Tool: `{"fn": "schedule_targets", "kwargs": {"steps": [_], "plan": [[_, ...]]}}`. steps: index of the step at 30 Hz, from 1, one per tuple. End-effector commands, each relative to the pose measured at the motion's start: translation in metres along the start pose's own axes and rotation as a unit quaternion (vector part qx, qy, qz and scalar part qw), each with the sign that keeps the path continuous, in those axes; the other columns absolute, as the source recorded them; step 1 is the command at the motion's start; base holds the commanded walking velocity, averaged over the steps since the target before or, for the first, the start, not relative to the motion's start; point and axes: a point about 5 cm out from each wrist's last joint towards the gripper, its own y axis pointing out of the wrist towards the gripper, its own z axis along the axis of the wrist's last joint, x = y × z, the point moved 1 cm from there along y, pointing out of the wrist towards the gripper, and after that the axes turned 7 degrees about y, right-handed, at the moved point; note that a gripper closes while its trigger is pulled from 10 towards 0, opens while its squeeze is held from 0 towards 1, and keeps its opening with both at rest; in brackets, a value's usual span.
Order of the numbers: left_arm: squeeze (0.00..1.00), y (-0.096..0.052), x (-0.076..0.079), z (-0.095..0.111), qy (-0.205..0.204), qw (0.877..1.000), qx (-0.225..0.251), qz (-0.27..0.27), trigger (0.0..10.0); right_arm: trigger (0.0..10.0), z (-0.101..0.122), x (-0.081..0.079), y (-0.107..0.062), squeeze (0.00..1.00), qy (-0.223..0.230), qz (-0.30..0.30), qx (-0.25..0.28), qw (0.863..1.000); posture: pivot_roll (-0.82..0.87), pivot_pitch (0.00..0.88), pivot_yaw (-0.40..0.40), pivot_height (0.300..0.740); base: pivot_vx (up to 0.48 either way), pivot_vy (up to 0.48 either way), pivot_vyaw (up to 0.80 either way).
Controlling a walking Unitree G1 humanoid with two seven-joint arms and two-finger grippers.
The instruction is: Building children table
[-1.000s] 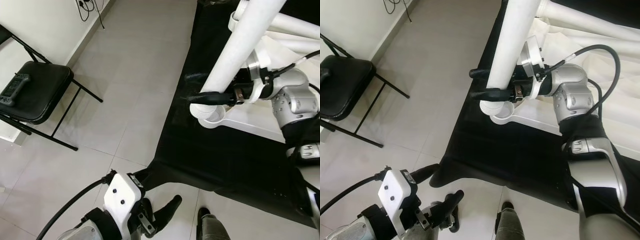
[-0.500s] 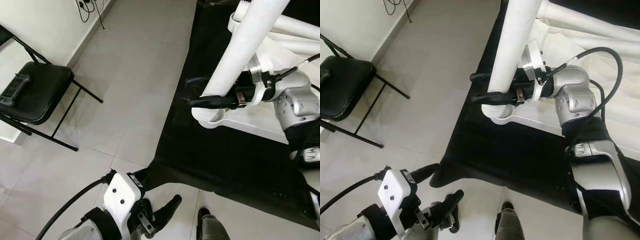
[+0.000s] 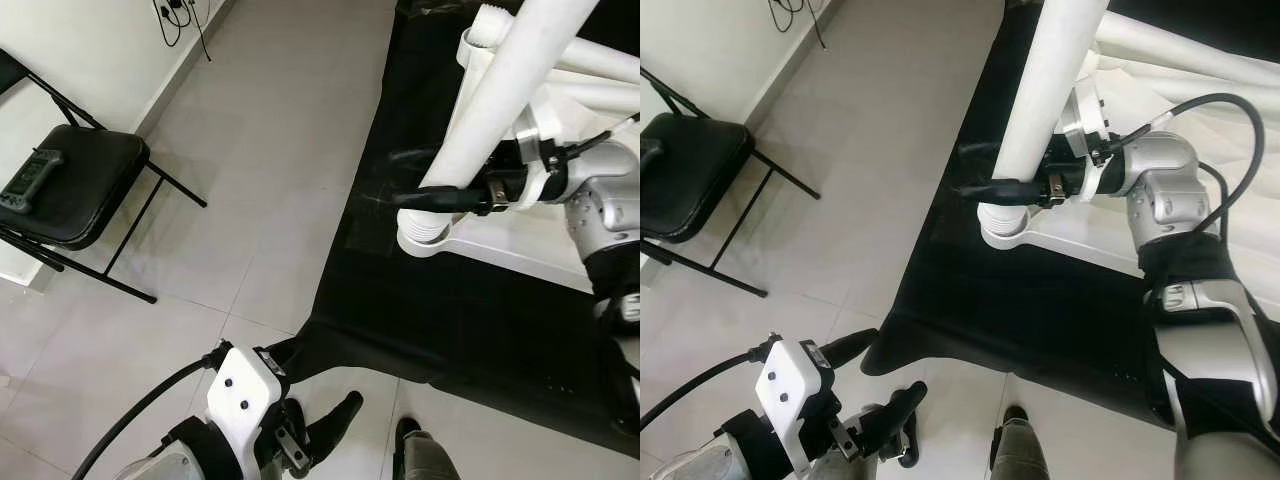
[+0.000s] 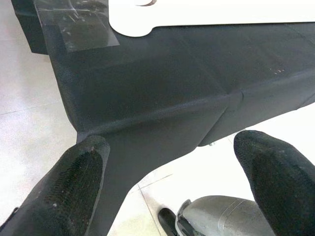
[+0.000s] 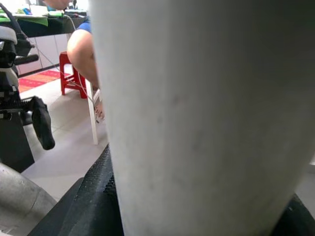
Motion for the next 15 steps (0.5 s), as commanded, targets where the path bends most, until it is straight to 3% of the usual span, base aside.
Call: {"fn": "schedule_targets", "kwargs": {"steps": [1,15], "plan": [[0.0,-0.0036,0.0033,-0.0026,-0.004,1.0,-0.012,-0.012,10.0,10.0,-0.0161,-0.0049,0.0013,0.0,0.029,0.012,-0.031,0.999,0.07,0.382,0.109,0.74,0.0,0.0,0.0],[0.0,-0.002,0.0015,-0.0028,-0.003,1.0,-0.01,-0.01,10.0,10.0,-0.0152,-0.0117,0.0055,0.0,0.034,0.042,-0.05,0.997,0.06,0.385,0.104,0.74,0.0,0.0,0.0]]}}
